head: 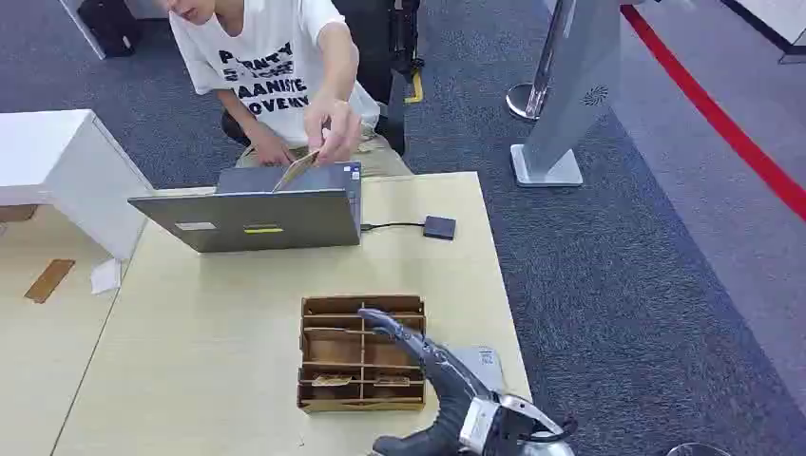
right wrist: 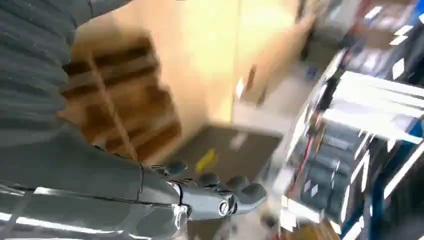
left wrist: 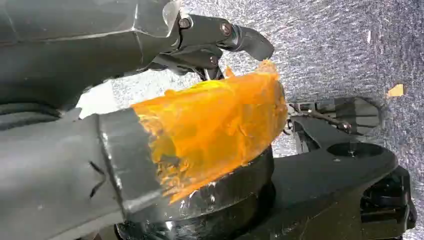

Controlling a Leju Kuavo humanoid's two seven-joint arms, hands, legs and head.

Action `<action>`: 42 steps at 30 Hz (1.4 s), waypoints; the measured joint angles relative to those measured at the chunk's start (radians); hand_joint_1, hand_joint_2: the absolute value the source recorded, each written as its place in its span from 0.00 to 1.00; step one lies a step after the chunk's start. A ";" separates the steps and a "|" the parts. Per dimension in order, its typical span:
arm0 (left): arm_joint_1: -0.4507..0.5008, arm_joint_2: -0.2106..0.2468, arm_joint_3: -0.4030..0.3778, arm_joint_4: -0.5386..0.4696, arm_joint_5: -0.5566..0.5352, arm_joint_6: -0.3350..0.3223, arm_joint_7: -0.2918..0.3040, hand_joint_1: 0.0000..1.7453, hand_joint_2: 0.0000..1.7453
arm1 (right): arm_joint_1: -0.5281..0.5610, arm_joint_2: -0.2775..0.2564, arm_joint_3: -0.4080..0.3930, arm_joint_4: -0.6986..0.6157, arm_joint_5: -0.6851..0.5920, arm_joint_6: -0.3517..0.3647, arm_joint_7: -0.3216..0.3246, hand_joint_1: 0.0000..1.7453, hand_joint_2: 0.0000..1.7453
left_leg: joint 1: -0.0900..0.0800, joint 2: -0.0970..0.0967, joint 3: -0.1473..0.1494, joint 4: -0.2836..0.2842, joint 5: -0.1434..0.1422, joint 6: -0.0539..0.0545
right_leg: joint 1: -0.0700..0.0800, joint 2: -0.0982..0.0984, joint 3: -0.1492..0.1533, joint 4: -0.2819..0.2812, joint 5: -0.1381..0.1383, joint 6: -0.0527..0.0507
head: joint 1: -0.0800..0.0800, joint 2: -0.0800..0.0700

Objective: Pass the card to the sensor for recognition and then transmit it.

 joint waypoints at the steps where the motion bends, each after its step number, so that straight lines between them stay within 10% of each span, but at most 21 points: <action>1: 0.000 0.000 0.000 0.000 -0.002 0.001 0.000 0.00 0.00 | -0.010 0.000 0.002 -0.015 0.088 -0.084 0.002 0.00 1.00 | 0.000 0.000 0.000 0.000 0.000 0.000 | 0.000 0.000 0.000 0.000 0.000 0.000 | 0.000 0.000; 7: -0.002 -0.006 0.000 0.000 -0.051 0.009 0.014 0.00 0.00 | -0.102 0.000 0.056 -0.085 0.447 -0.441 0.059 0.00 1.00 | 0.000 0.000 0.000 0.000 0.000 0.000 | 0.000 0.000 0.000 0.000 0.000 0.000 | 0.000 0.000; 10: -0.003 -0.007 0.000 0.000 -0.069 0.009 0.019 0.00 0.00 | -0.148 0.000 0.085 -0.095 0.501 -0.506 0.087 0.00 1.00 | 0.000 0.000 0.000 0.000 0.000 0.000 | 0.000 0.000 0.000 0.000 0.000 0.000 | 0.000 0.000; 26: -0.009 -0.011 0.000 0.000 -0.117 0.008 0.040 0.00 0.00 | -0.259 -0.003 0.145 -0.089 0.874 -0.724 0.192 0.00 1.00 | 0.000 0.000 0.000 0.000 0.000 0.000 | 0.000 0.000 0.000 0.000 0.000 0.000 | 0.000 0.000; 42: -0.026 -0.015 0.000 0.000 -0.207 -0.002 0.087 0.00 0.00 | -0.463 0.016 0.198 0.199 1.192 -0.754 0.336 0.00 1.00 | 0.000 -0.001 0.000 0.000 0.001 0.000 | 0.000 0.000 0.000 0.001 0.001 0.000 | 0.000 0.000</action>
